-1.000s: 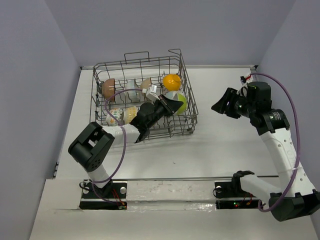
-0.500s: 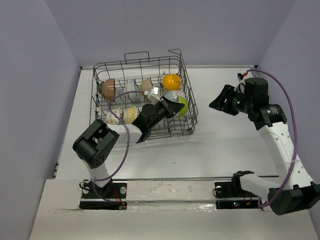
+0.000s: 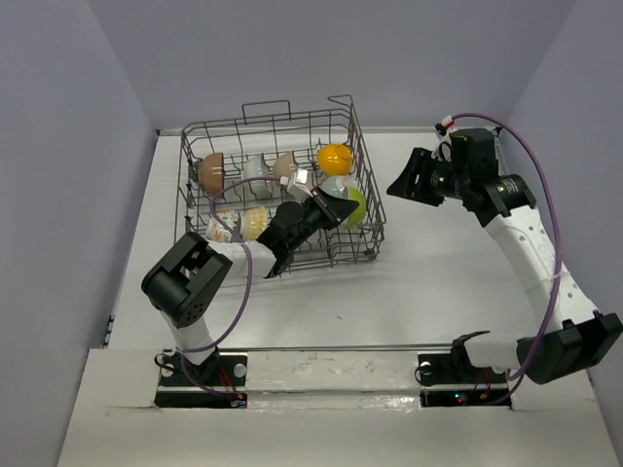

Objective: Load the bowls into the dish rack
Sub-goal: Place the upside down bowl on the dish rack.

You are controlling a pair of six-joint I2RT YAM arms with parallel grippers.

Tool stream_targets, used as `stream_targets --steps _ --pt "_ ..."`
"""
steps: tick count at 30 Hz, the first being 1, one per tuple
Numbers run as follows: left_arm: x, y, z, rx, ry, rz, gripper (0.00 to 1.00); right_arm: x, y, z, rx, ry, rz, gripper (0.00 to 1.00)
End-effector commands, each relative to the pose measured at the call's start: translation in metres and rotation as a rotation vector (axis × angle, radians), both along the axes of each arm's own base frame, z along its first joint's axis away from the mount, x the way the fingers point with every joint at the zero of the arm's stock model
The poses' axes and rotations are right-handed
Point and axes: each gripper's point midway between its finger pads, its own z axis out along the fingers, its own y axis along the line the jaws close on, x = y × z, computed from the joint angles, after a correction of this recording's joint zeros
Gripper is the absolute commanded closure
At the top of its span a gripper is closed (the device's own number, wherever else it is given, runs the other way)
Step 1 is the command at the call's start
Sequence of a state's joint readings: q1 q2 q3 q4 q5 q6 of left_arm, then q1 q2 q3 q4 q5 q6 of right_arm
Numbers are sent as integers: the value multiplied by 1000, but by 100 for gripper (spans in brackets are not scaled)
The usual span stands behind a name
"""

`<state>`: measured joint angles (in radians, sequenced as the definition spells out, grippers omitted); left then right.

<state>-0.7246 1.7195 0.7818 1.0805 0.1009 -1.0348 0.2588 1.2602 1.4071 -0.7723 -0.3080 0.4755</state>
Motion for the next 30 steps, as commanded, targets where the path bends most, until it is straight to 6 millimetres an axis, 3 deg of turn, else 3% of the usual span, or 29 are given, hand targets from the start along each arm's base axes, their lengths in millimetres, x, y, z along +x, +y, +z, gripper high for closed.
stream_targets --steps 1,7,10,19,22,25,30 --pt "9 -2 41 -83 -94 16 100 15 12 25 -42 -88 -14 45" --pt "8 -3 40 -78 -90 16 100 29 17 9 -136 -64 -48 45" --pt "9 -2 41 -74 -93 19 100 34 23 -12 -211 -23 -47 45" --pt "10 -3 37 -69 -83 17 100 39 28 -43 -301 22 -52 46" --pt "9 -3 34 -66 -77 17 100 39 30 -47 -314 26 -53 51" --pt "9 0 30 -63 -67 25 100 40 29 -52 -320 33 -56 64" --pt "8 3 22 -56 -52 32 100 40 30 -54 -317 33 -58 68"
